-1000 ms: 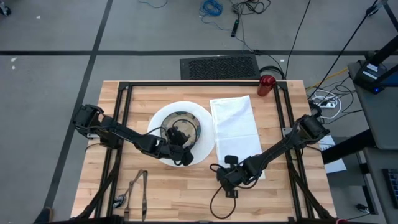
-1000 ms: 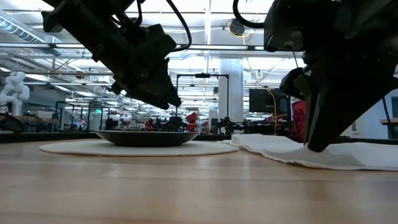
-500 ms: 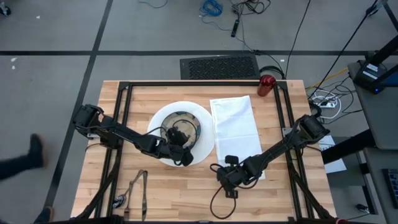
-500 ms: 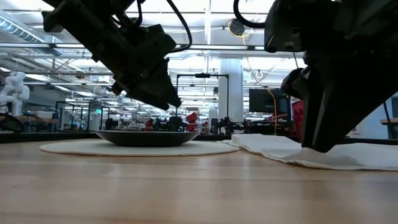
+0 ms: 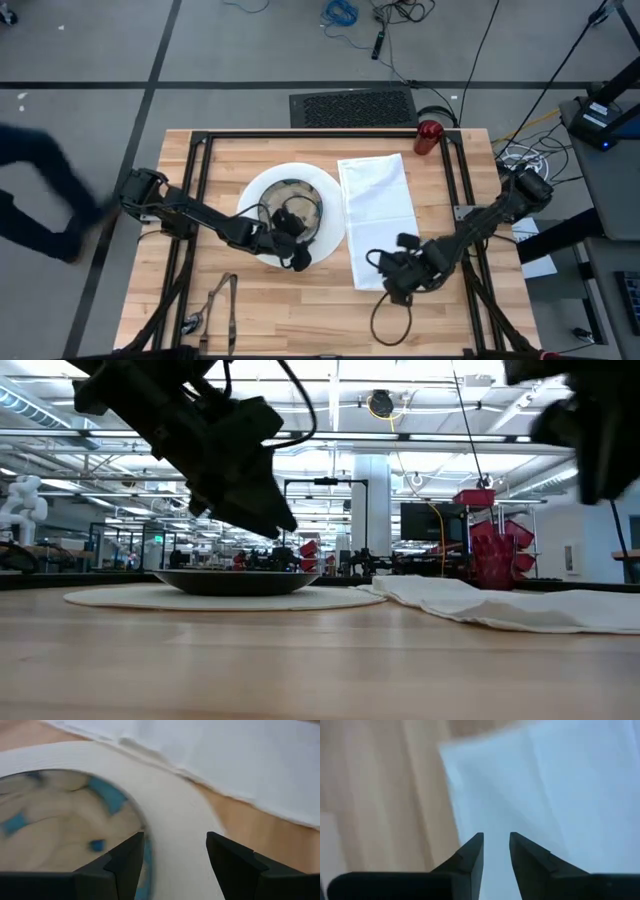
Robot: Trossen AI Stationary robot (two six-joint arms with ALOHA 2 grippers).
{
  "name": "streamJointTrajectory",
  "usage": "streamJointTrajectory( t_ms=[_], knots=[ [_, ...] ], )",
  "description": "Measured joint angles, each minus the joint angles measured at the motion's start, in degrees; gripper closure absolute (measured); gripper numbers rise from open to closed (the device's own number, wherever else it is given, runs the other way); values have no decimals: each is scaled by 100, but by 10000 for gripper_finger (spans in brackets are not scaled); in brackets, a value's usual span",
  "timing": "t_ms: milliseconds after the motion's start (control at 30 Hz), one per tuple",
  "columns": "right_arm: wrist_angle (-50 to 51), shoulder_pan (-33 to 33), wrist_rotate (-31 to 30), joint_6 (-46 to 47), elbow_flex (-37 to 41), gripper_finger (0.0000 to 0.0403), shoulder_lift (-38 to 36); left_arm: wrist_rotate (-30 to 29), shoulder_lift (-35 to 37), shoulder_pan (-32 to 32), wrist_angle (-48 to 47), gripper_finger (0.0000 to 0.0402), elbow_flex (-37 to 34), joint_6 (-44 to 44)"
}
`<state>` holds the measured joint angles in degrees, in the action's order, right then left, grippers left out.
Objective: Set table place
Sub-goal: Fold the white napkin
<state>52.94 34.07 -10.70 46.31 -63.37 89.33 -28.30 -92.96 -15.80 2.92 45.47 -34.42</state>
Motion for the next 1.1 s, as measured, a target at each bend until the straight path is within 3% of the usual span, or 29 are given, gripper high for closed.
streamJointTrajectory(
  t_ms=[167, 300, 400, 733, 867, 1100],
  knots=[
    [506, 395, 50, 906, 229, 356, 1, 566, -390, -8, 1227, 201, 0, 345],
    [475, 701, 572, 1490, 695, 393, 1, 1281, -887, 108, 2231, 201, 128, 330],
    [477, 901, 954, 1983, 930, 399, 1, 1432, -1269, 193, 2163, 201, 587, 332],
    [-990, 1261, 956, 2619, 1790, 403, 3, 1879, -2414, 423, 1437, 201, 2406, 808],
    [-1299, 1380, 1075, 2926, 2128, 403, -41, 1930, -2589, 465, 1059, 201, 2647, 935],
    [-1094, 1416, 1582, 2783, 1879, 403, -282, 1927, -2514, 701, 723, 201, 2684, 938]
  ],
)
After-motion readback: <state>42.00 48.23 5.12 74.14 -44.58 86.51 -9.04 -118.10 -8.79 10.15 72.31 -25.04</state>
